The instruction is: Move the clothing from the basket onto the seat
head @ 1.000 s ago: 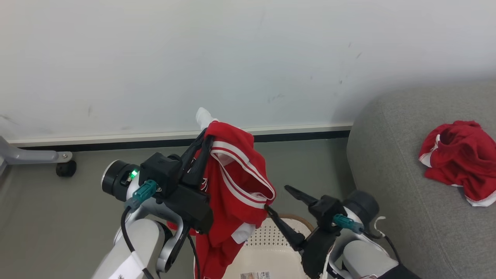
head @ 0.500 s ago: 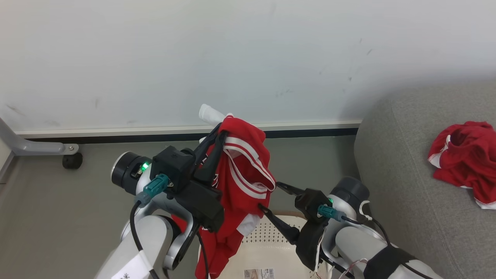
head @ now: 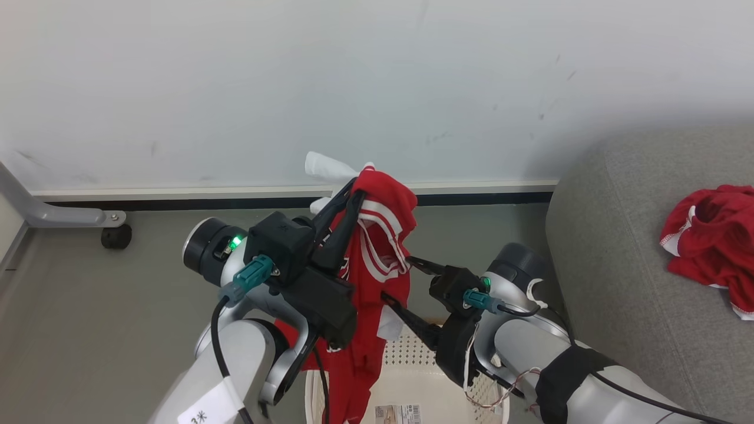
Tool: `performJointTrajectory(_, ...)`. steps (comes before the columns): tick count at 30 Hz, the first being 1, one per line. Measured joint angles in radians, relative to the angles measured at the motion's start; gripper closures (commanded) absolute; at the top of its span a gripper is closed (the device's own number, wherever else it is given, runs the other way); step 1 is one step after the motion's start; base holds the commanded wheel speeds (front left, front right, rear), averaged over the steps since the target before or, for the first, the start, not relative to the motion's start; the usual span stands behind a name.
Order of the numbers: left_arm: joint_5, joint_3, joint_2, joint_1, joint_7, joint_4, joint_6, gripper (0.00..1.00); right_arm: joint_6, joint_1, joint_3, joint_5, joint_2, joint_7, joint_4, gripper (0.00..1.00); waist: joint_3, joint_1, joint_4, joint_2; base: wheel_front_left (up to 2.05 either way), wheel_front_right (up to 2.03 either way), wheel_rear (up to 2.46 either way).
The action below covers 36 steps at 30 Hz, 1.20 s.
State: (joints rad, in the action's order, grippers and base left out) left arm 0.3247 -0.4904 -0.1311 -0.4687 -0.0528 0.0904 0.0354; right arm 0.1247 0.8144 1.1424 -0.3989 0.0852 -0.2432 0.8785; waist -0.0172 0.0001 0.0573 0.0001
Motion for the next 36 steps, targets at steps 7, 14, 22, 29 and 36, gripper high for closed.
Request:
performJointTrajectory(7,0.001,-0.003,0.002,-0.001,-0.016,-0.012,0.001,1.0,0.0,0.011,0.038,-0.043,-0.007,-0.006,0.032,0.87,-0.003,0.0,0.003,0.0,0.0,0.0,0.0)
performJointTrajectory(14,0.004,0.017,-0.019,0.0,-0.021,-0.027,-0.002,1.0,0.0,0.019,0.045,-0.08,-0.009,-0.006,0.039,1.0,-0.003,0.0,-0.013,0.0,0.0,0.0,0.0)
performJointTrajectory(22,0.025,0.026,-0.024,0.003,-0.028,-0.03,-0.01,1.0,0.0,0.02,0.042,-0.12,0.01,-0.006,0.013,0.13,0.001,0.0,-0.044,0.0,0.0,0.0,0.0)
performJointTrajectory(29,0.026,0.028,-0.023,0.003,-0.034,-0.032,-0.018,1.0,0.0,0.017,0.045,-0.143,0.043,-0.006,-0.004,0.0,0.006,0.0,-0.059,0.0,0.0,0.0,0.0)
performJointTrajectory(36,0.031,0.031,-0.025,0.005,-0.035,-0.032,-0.019,1.0,0.0,0.016,0.042,-0.166,0.055,-0.006,-0.044,0.0,0.009,0.0,-0.067,0.0,0.0,0.0,0.0)
